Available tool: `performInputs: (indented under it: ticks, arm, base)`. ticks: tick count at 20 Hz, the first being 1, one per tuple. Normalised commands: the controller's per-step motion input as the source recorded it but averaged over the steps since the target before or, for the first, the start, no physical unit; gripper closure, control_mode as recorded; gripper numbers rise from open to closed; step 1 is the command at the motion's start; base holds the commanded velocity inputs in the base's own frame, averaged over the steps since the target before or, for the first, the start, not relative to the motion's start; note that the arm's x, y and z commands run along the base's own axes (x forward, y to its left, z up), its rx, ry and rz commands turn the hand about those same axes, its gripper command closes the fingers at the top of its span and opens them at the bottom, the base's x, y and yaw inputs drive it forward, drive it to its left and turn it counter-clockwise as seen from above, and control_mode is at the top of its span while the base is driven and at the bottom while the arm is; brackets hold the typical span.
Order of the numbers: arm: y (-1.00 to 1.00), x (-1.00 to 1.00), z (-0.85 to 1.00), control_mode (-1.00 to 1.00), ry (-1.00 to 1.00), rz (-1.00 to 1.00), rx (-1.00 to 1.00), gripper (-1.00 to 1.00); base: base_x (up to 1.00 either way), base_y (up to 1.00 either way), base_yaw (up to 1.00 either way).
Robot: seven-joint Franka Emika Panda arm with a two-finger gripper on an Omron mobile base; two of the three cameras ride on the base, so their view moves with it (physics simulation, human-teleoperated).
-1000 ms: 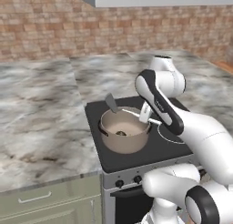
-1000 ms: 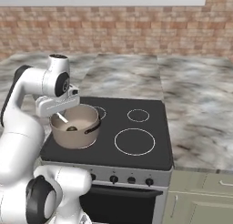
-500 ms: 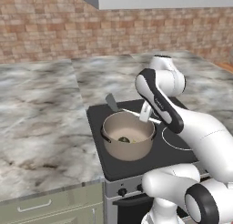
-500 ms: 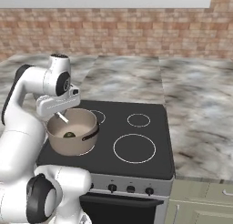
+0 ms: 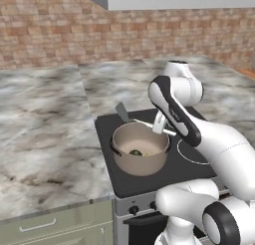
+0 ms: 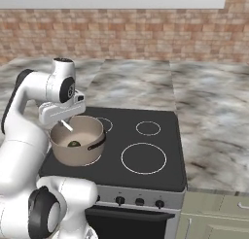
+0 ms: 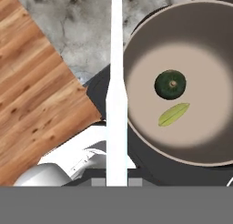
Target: Put the squash and lemon wedge in the pot. Retrieve the spatula and lightly stir the vegetables in the pot.
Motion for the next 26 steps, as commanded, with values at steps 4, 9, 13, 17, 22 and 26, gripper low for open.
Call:
performInputs:
  ticks: [4,9,13,17,22,26]
  arm:
    - [0.00,0.03,0.00,-1.00,0.08,0.00,0.00,1.00]
    - [0.00,0.42,0.17,-1.00,0.36,0.00,-0.04,1.00]
    - [0.00,0.88,0.11,-1.00,0.34,0.11,-0.17,1.00]
    - [0.00,0.65,0.00,-1.00,0.16,0.13,-0.34,1.00]
    - [0.00,0.27,-0.17,-1.00,0.01,0.11,-0.36,1.00]
    - [-0.01,0.18,-0.02,-1.00,0.00,0.15,-0.28,1.00]
  base:
    - [0.00,0.00,0.00]
    - [0.00,0.00,0.00]
    - [0.00,0.00,0.00]
    - [0.00,0.00,0.00]
    - [0.00,0.00,0.00]
    - [0.00,0.00,0.00]
